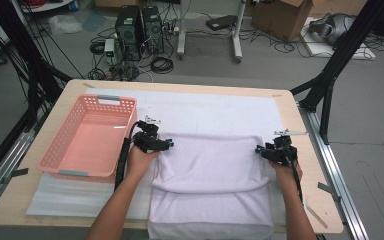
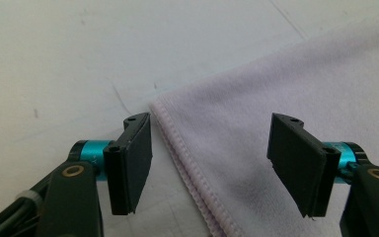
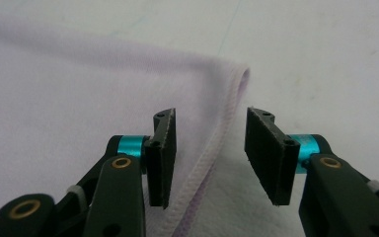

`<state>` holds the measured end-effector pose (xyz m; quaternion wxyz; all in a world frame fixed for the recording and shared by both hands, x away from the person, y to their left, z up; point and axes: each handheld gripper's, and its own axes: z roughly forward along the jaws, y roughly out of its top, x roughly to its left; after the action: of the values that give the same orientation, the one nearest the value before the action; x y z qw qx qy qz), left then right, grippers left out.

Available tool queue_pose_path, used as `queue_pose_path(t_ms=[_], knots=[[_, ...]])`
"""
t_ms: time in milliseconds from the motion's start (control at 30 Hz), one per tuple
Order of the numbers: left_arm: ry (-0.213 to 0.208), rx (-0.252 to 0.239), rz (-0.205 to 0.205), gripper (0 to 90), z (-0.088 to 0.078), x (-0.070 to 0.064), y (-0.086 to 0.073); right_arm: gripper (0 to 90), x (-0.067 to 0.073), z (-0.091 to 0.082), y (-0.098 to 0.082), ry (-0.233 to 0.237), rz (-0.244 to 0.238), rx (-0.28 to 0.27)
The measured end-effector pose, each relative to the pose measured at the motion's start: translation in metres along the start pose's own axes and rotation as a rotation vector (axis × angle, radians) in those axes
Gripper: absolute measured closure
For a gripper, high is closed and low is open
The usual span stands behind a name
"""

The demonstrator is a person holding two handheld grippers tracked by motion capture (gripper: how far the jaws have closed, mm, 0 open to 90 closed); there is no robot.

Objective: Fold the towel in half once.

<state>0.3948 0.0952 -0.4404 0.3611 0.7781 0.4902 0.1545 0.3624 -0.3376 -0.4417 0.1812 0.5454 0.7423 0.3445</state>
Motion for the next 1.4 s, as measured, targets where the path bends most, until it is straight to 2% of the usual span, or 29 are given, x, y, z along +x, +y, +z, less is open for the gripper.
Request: queue_pose_path(t_ms=[100,233,300,367,467,567,633,700,733,767,833,900,1000,1067,1133,1167,1200,1333,1400], knots=[[-0.018,0.000,0.010,33.9,-0.001,0.001,0.000,54.8,0.003,0.002,0.000,-0.018,-0.021,0.003],[0.007,0.000,0.022,36.2,-0.002,0.000,-0.002,55.4,0.003,0.000,0.000,-0.010,-0.024,0.007],[0.031,-0.033,0.029,37.7,-0.004,0.001,-0.007,54.7,0.004,0.000,-0.001,-0.001,-0.028,0.011],[0.026,-0.069,0.005,39.0,-0.005,0.003,-0.013,54.7,0.005,-0.002,-0.001,0.019,-0.020,0.016],[0.029,-0.095,0.046,40.3,-0.005,0.003,-0.017,54.4,0.007,-0.002,-0.004,0.018,-0.034,0.011],[0.034,-0.113,0.051,42.1,-0.006,0.000,-0.021,56.3,0.006,-0.003,-0.005,0.030,-0.048,0.014],[-0.002,-0.119,0.061,54.0,-0.008,-0.001,-0.023,59.9,0.004,-0.003,-0.005,0.033,-0.056,0.010],[-0.052,-0.116,0.073,74.2,-0.008,-0.005,-0.024,64.8,0.005,-0.003,-0.007,0.022,-0.058,-0.002],[-0.043,-0.111,0.071,82.0,-0.007,-0.007,-0.023,74.2,0.006,-0.004,-0.008,0.023,-0.058,-0.004],[-0.042,-0.108,0.033,82.6,-0.007,-0.008,-0.023,84.0,0.007,-0.004,-0.008,0.056,-0.049,-0.002],[-0.062,-0.106,-0.041,83.3,-0.007,-0.004,-0.022,85.1,0.012,-0.004,-0.007,0.032,-0.058,0.010],[-0.064,-0.104,-0.053,84.0,-0.007,-0.002,-0.021,85.5,0.013,-0.004,-0.005,0.028,-0.046,0.018],[-0.037,-0.112,-0.060,84.5,-0.005,0.000,-0.016,85.6,0.008,-0.004,-0.006,0.049,-0.029,0.007],[-0.025,-0.118,-0.078,84.6,-0.003,0.003,-0.010,85.8,0.008,-0.004,-0.005,0.029,-0.041,-0.012],[-0.031,-0.165,-0.134,84.7,-0.002,0.006,-0.008,85.9,0.006,-0.003,-0.003,0.018,-0.045,-0.042],[-0.037,-0.153,-0.151,84.7,0.001,0.008,-0.006,85.9,0.005,-0.003,-0.003,0.012,-0.044,-0.055],[-0.036,-0.139,-0.148,84.7,0.003,0.010,-0.004,86.0,0.003,-0.002,-0.002,0.013,-0.032,-0.068],[-0.020,-0.164,-0.136,84.8,0.007,0.011,0.011,86.0,-0.004,0.005,0.003,0.012,0.006,-0.105],[-0.012,-0.177,-0.139,84.7,0.009,0.014,0.020,86.0,-0.007,0.010,0.008,0.006,-0.002,-0.113]])
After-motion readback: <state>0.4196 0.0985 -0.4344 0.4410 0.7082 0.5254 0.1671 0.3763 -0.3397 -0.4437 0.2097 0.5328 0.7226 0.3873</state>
